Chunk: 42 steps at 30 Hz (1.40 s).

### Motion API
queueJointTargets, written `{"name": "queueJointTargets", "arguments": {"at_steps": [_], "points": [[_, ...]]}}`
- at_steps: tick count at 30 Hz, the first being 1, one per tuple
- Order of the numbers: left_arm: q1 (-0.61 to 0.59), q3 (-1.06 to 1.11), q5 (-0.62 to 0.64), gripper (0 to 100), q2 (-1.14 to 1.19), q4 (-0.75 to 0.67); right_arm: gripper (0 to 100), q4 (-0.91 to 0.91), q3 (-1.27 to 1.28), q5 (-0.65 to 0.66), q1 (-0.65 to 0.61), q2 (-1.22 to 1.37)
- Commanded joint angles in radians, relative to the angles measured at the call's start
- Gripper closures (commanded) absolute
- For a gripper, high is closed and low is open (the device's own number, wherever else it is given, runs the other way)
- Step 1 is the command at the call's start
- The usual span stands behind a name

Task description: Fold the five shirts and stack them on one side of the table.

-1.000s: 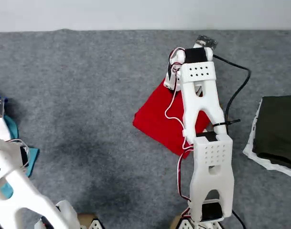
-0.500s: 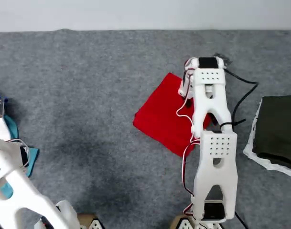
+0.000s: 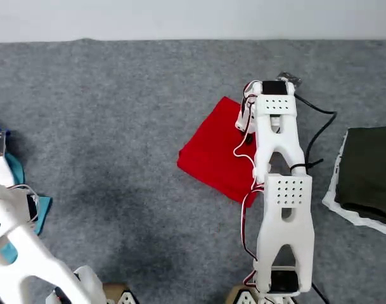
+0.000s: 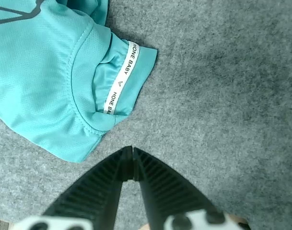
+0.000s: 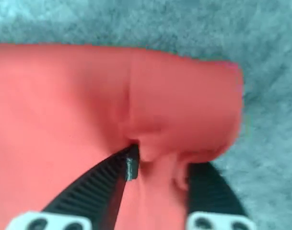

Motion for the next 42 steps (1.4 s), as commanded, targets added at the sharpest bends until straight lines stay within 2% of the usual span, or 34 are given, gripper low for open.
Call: {"name": "queueJointTargets", "arguments": {"at_steps": [1,7,13,24,31,42], "points": [[0.003,-0.002,0.005,99,-0.015,-0.009,97.8,0.028,-0.025,0.041,0.008,0.042],[0.003,-0.002,0.005,99,-0.015,-0.008,98.8,0.176,-0.138,0.115,0.030,0.008],[0.003,-0.002,0.005,99,-0.021,-0.008,98.9,0.177,-0.114,0.302,0.090,-0.165],[0.002,-0.002,0.005,99,-0.017,-0.006,98.9,0.176,0.367,0.623,0.177,-0.800],[0.002,-0.002,0.006,99,-0.015,-0.008,98.9,0.176,0.473,0.726,0.236,-1.130],[0.002,-0.002,0.008,99,-0.017,-0.008,98.9,0.173,0.471,0.862,0.437,-1.205]]}}
